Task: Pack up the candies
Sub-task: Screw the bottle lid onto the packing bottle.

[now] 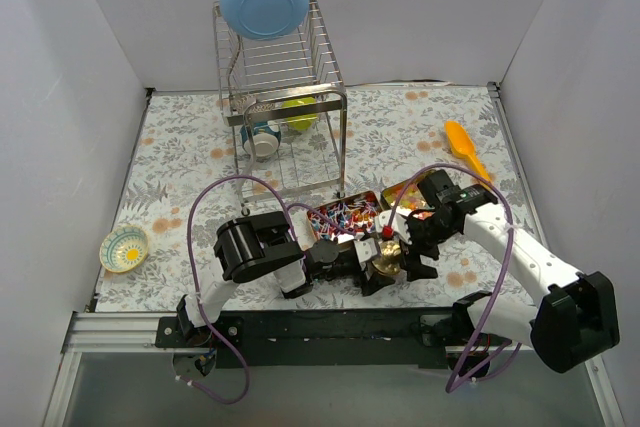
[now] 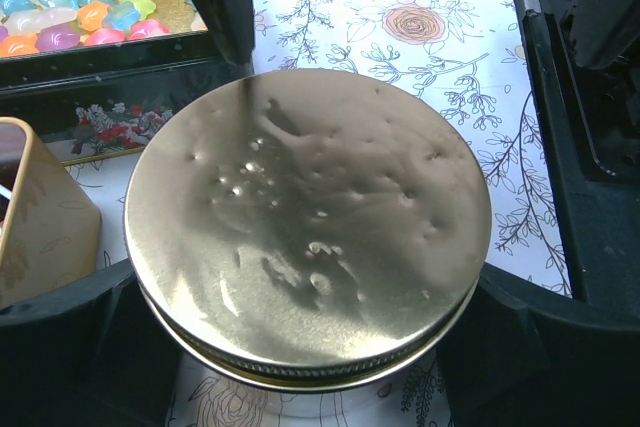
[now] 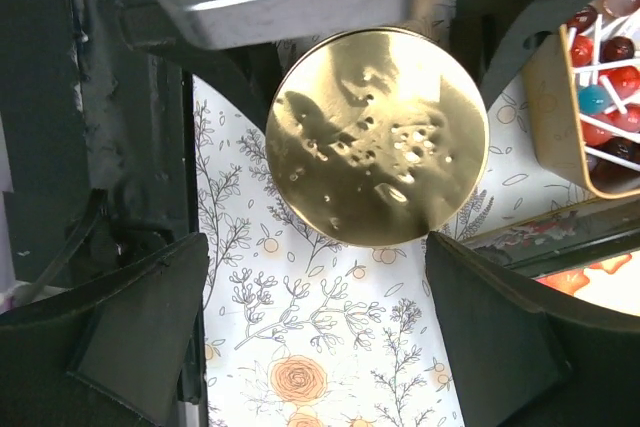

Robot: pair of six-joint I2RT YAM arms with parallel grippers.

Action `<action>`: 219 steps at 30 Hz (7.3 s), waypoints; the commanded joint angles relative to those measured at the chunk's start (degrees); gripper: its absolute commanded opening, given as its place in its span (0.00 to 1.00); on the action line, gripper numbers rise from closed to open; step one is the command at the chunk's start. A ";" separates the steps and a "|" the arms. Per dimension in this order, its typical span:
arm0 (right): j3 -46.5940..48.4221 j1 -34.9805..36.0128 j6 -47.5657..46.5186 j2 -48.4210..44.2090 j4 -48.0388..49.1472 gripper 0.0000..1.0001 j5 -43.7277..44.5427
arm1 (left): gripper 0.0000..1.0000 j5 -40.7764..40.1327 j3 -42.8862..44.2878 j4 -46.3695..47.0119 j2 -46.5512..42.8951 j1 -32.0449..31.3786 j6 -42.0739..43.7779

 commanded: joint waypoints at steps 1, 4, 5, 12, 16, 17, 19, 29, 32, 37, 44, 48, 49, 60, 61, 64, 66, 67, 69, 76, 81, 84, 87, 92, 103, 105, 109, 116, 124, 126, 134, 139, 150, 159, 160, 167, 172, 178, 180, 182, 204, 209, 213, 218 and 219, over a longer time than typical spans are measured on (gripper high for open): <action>4.68 -0.82 3.07 1.85 -0.60 0.96 -3.58 | 0.00 -1.59 -2.59 5.39 3.67 1.40 -3.22; 5.31 -0.82 0.37 4.13 0.65 0.98 -7.36 | 0.00 -1.50 -3.03 5.21 3.41 1.40 -3.13; 5.22 -0.56 -0.35 4.66 1.52 0.98 -7.97 | 0.00 -1.58 -3.12 5.13 3.24 1.40 -3.04; 7.33 1.55 -12.74 10.54 -1.63 0.98 -8.42 | 0.00 -1.23 -3.73 4.77 2.80 1.40 -2.87; 7.51 3.74 -17.23 12.22 -2.60 0.98 -7.45 | 0.00 -1.76 -3.82 4.86 2.62 1.40 -2.60; 7.24 4.10 -18.28 12.22 -2.52 0.98 -7.19 | 0.00 -1.85 -3.82 4.86 2.71 1.40 -2.60; 6.19 5.15 -18.73 12.23 -1.90 0.98 -6.14 | 0.00 -2.02 -3.82 4.95 2.62 1.40 -2.51; 0.04 5.25 -15.13 6.26 -3.31 0.98 -1.04 | 0.00 -3.26 -4.17 6.27 2.71 1.57 -2.95; -1.37 5.25 -13.29 4.67 -4.45 0.98 0.19 | 0.00 -2.73 -3.91 5.74 2.79 1.92 -3.30; -2.42 5.07 -11.26 -0.25 -8.05 0.98 1.86 | 0.00 -2.46 -3.65 4.77 2.88 2.45 -3.57; -2.78 4.90 -11.00 -5.79 -14.21 0.95 4.50 | 0.00 -1.94 -3.30 4.16 3.15 2.63 -3.57; 0.98 2.70 -6.79 -6.41 -10.44 0.95 2.84 | 0.00 -1.15 -3.03 3.89 2.88 2.63 -3.66; 1.87 1.83 -6.08 -6.06 -8.08 0.96 2.13 | 0.00 -0.71 -3.03 3.81 2.97 2.63 -3.57; 7.32 1.20 -8.52 5.71 4.17 0.98 -6.48 | 0.00 0.08 -4.17 3.10 2.18 2.54 -2.78; 7.94 1.20 -10.10 6.94 3.20 0.98 -6.92 | 0.00 0.09 -4.52 3.10 2.09 2.54 -2.78; 10.66 1.20 -14.15 11.68 0.39 0.98 -8.33 | 0.00 -0.09 -4.70 3.10 1.92 2.54 -2.51; 12.77 1.29 -16.44 14.94 -2.15 0.98 -9.47 | 0.00 -0.35 -4.79 3.19 1.92 2.54 -2.25; 13.30 1.29 -16.88 15.82 -2.69 0.98 -9.82 | 0.00 -0.53 -4.79 3.28 1.92 2.54 -2.25; 14.01 1.38 -18.19 18.02 -4.18 0.98 -10.18 | 0.00 -0.79 -4.87 3.54 1.92 2.54 -2.08; 10.94 1.38 -19.61 17.68 -6.30 0.98 -9.56 | 0.00 -1.41 -4.70 3.72 2.35 2.54 -2.51; 8.74 1.29 -19.52 16.27 -7.61 0.98 -8.16 | 0.00 -2.11 -3.65 3.46 2.97 2.54 -2.78; 6.46 1.38 -18.99 14.43 -7.44 0.98 -7.37 | 0.00 -3.08 -3.30 3.63 3.50 2.63 -2.69; 4.08 1.38 -17.06 12.49 -7.09 0.98 -6.05 | 0.00 -2.55 -2.94 3.63 3.59 2.89 -2.78; -1.27 1.29 -15.83 8.37 -8.67 0.98 -2.45 | 0.00 -2.81 -2.41 2.66 3.94 3.24 -3.92; -3.92 1.29 -13.81 3.53 -13.41 0.97 -1.65 | 0.00 -2.82 -1.62 2.31 4.29 3.33 -4.01; -3.40 1.29 -13.19 2.82 -14.12 0.97 -2.09 | 0.00 -2.64 -1.62 2.22 4.29 3.33 -4.01; -0.33 1.29 -10.21 1.94 -14.47 0.96 -2.79 | 0.00 -1.94 -1.80 1.88 4.11 3.24 -3.83; 8.10 -3.36 -4.49 4.57 -12.54 0.96 -7.18 | 0.00 -0.97 -1.80 1.17 3.85 3.24 -2.95; 10.05 -4.33 -6.16 8.27 -5.61 0.98 -9.38 | 0.00 0.00 -2.85 1.26 3.06 3.24 -2.78; 10.05 -4.07 -6.68 10.01 -2.61 0.98 -10.09 | 0.00 0.08 -2.94 1.26 2.97 3.24 -2.78; 14.89 -1.53 -11.69 20.92 -4.45 0.98 -13.07 | 0.00 -0.44 -2.77 1.08 2.97 3.16 -2.43; 15.15 -1.35 -14.16 22.60 -7.17 0.98 -12.90 | 0.00 -1.49 -3.29 0.91 2.53 3.24 -2.60; 9.36 -1.35 -14.51 17.86 -8.06 0.98 -7.90 | 0.00 -2.99 -2.94 1.52 2.88 3.42 -5.59; 1.09 -1.35 -12.23 10.30 -8.58 0.98 -5.08 | 0.00 -2.46 -2.94 1.08 3.32 3.86 -6.38; 0.48 -1.35 -11.96 10.03 -8.58 0.98 -4.73 | 0.00 -2.46 -2.85 1.00 3.23 3.86 -6.38; -1.20 -1.35 -10.29 6.87 -10.07 0.98 -4.46 | 0.00 -1.85 -2.50 0.47 3.41 3.86 -6.29; -0.93 -1.35 -9.68 4.84 -12.53 0.98 -4.82 | 0.00 -0.80 -2.68 0.38 3.50 3.86 -6.47; 2.66 -3.98 -4.23 3.17 -6.48 0.98 -4.63 | 0.00 1.84 -3.56 0.99 3.41 3.25 -5.42; 4.07 -4.16 -4.57 3.78 -5.07 0.98 -5.78 | 0.00 1.93 -3.73 0.82 3.41 3.16 -5.33; 5.48 -4.16 -6.07 5.01 -4.46 0.98 -8.15 | 0.00 1.84 -3.82 0.82 3.41 3.16 -5.33; 3.82 4.28 -15.48 12.75 3.72 0.98 -8.51 | 0.00 0.61 -4.09 1.43 3.50 3.16 -4.01; 2.06 4.72 -17.06 11.61 3.99 0.98 -7.10 | 0.00 0.88 -3.56 1.26 4.02 3.16 -4.18; 1.27 4.81 -16.10 11.61 3.90 0.95 -6.57 | 0.00 1.05 -3.20 1.08 4.37 3.07 -4.10; -0.49 4.81 -9.69 11.00 7.67 0.69 -5.61 | 0.00 0.70 -3.29 1.43 4.55 3.07 -4.27; -1.97 4.89 -8.02 10.56 8.98 0.66 -5.00 | 0.00 0.27 -3.38 1.61 4.55 3.07 -4.18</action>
